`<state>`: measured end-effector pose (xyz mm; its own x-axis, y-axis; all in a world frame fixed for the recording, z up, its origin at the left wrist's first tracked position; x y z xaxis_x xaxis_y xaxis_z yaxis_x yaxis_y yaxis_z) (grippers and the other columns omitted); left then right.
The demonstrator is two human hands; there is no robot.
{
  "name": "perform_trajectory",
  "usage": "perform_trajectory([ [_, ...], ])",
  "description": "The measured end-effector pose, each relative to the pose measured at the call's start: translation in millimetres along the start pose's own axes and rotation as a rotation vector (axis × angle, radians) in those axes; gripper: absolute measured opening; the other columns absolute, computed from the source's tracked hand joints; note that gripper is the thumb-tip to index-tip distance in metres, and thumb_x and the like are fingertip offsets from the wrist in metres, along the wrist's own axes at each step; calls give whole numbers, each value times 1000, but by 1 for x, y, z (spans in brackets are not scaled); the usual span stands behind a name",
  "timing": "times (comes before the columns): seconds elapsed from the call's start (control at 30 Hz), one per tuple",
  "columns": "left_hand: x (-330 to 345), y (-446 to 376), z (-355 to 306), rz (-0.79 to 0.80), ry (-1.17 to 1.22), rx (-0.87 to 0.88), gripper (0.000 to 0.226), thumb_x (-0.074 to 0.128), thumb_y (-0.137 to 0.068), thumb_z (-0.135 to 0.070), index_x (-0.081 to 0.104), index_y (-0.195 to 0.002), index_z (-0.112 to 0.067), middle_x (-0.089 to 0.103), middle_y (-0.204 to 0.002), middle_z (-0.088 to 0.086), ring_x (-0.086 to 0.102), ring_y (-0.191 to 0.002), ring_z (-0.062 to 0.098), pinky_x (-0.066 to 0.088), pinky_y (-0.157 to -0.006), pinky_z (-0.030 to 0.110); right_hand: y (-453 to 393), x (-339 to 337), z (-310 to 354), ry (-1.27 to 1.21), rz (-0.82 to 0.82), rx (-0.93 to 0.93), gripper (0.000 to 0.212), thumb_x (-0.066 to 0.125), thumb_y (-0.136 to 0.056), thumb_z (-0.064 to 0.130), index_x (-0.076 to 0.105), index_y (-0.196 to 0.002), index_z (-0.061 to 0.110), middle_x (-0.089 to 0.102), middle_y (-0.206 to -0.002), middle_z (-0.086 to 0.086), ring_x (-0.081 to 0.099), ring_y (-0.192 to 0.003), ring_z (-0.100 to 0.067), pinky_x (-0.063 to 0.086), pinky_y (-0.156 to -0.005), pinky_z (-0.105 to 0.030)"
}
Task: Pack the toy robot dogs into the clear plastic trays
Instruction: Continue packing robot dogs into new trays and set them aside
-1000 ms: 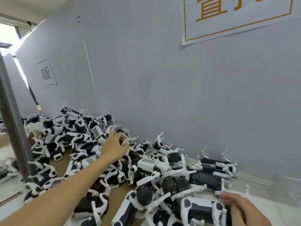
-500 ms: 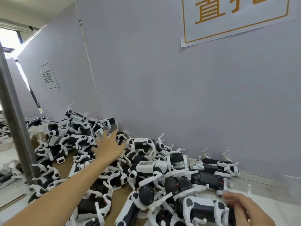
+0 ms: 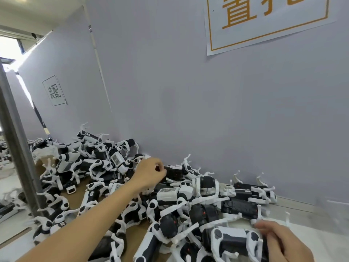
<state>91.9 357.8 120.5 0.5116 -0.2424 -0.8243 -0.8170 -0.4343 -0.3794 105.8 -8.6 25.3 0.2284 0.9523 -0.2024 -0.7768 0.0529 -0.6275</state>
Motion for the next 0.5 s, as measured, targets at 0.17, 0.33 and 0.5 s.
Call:
perform_trajectory([
  [0.17,-23,28,-86,76,37,186,21,56,-96,-36,63,-112,-25,58,-130,-7,53,-119,14,40,-103,33,0,-3,-2,15,17,46,39,52,-81,-14,73,-69,17,67,-61,-2,59,-63,-14,25,-99,4],
  [0.33,27,137,-183,682,-141,653,50,48,-89,-71,37,-134,-51,23,-155,-20,17,-144,4,20,-111,40,-1,-9,-5,13,14,98,39,52,-85,-1,72,-73,30,67,-80,4,57,-86,-33,41,-77,-36],
  [0.5,75,200,-184,586,-431,671,48,44,-101,-46,26,-145,-48,9,-161,-11,7,-150,25,15,-116,50,3,-9,-17,-23,155,186,43,52,-90,-6,70,-83,32,65,-93,6,54,-99,-26,38,-85,-36],
])
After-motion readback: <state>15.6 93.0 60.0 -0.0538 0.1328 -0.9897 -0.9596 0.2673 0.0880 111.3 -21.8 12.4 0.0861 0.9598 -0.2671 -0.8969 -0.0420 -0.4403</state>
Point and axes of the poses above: each hand's wrist, its own y-axis away from the middle knuckle, its own x-axis out of the palm, z = x × y, the point moved 8 cm from there along -y, towards the middle knuckle
